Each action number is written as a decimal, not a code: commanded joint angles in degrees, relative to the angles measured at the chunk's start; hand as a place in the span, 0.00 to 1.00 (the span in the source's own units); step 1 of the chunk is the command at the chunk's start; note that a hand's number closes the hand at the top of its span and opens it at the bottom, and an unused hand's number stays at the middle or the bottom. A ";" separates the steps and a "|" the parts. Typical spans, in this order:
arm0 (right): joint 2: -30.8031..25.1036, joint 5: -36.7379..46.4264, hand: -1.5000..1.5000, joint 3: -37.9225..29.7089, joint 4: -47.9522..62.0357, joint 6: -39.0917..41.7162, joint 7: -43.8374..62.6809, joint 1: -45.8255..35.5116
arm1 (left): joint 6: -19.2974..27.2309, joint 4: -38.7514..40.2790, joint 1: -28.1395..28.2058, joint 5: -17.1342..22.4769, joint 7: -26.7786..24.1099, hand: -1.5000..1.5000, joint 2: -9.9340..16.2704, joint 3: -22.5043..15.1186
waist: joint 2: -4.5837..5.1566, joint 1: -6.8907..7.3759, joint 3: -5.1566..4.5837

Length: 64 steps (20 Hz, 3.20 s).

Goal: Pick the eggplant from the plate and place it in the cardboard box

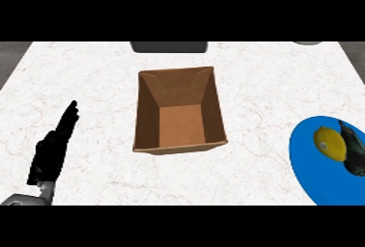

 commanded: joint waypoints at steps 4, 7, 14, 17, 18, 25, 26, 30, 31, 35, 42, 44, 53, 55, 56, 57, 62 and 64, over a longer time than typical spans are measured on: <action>1.68 0.13 0.00 -2.85 -7.86 2.18 5.11 6.35 | 0.80 -3.67 -0.10 -4.29 5.02 0.50 -3.18 0.73 | -0.10 -0.48 0.03; 1.89 2.61 0.00 -3.36 -4.00 4.02 6.23 1.91 | -1.99 -2.39 4.24 -3.97 -0.94 0.50 -2.82 3.38 | -0.04 -0.03 0.02; 6.75 6.29 0.00 -5.25 -8.36 1.51 5.52 6.33 | -3.86 -0.47 2.20 -7.44 -0.73 0.50 -6.59 4.90 | -0.04 -0.31 0.02; 8.03 10.15 0.00 -5.30 -4.25 -0.37 1.59 5.84 | -6.03 -3.59 1.87 -6.84 3.05 0.50 -6.14 6.52 | 0.00 -0.10 0.04; 8.34 9.72 0.00 -5.09 -5.25 1.46 3.22 4.58 | -5.84 -4.35 4.86 -8.41 1.25 0.50 -6.71 5.33 | -0.02 -0.03 0.03; 8.84 13.14 0.00 -7.98 -1.61 1.27 -1.16 4.61 | -6.59 -2.97 3.55 -10.66 1.34 0.50 -9.97 7.71 | 0.01 -0.02 0.04; 9.50 15.20 0.00 -7.35 1.35 -0.18 -3.43 3.05 | -7.65 -1.30 1.70 -11.03 0.77 0.50 -9.83 8.16 | 0.05 0.02 0.04; 11.96 15.63 0.00 -7.53 1.36 -1.55 -0.61 2.47 | -11.19 -5.00 5.54 -8.91 -0.28 0.50 -7.00 11.17 | -0.01 0.16 0.04; 11.57 15.20 0.00 -8.14 -1.90 0.46 -0.16 3.59 | -9.91 -0.64 2.35 -9.98 0.18 0.50 -10.45 10.95 | -0.01 -0.17 0.02; 12.65 16.67 0.00 -7.62 -3.30 -0.74 -3.99 8.37 | -11.04 1.87 -1.80 -11.63 1.04 0.50 -9.88 11.62 | -0.01 -0.51 0.02; 13.37 17.61 1.00 -9.28 3.00 1.66 -2.94 3.14 | -9.39 -3.81 4.55 -15.07 0.64 0.50 -13.48 9.87 | 0.04 0.10 0.04; 13.20 17.86 1.00 -9.78 -1.79 0.94 -5.33 8.23 | -11.38 -2.51 1.55 -14.25 1.64 0.50 -12.23 12.20 | -0.02 -0.29 0.03; 11.85 30.91 1.00 -5.81 5.16 -13.70 -16.72 4.55 | -13.23 -4.66 3.31 -13.43 2.68 0.50 -12.33 13.14 | 0.05 0.14 0.06; 11.48 32.73 1.00 -5.90 6.39 -17.63 -18.66 4.77 | -11.63 -7.33 3.24 -15.45 5.43 0.50 -13.81 10.89 | 0.09 0.30 0.09; 9.22 31.25 1.00 -7.59 4.48 -14.26 -17.89 4.07 | -12.90 -4.78 4.53 -14.66 1.07 0.50 -13.13 12.41 | 0.03 0.06 0.05; 15.96 31.69 1.00 -4.77 -9.34 -19.34 -10.05 10.94 | -11.98 -4.23 1.56 -14.54 4.51 0.50 -12.37 13.48 | -0.37 -1.30 -0.05; 23.95 42.17 1.00 4.23 -24.28 -30.57 -0.40 15.94 | -10.62 -2.88 4.05 -14.21 3.07 0.50 -11.70 15.75 | -2.23 -4.75 -0.54; 25.34 45.49 1.00 7.15 -30.21 -31.70 3.52 17.98 | -10.14 -2.58 4.47 -14.68 3.08 0.50 -11.88 15.67 | -2.53 -5.86 -0.65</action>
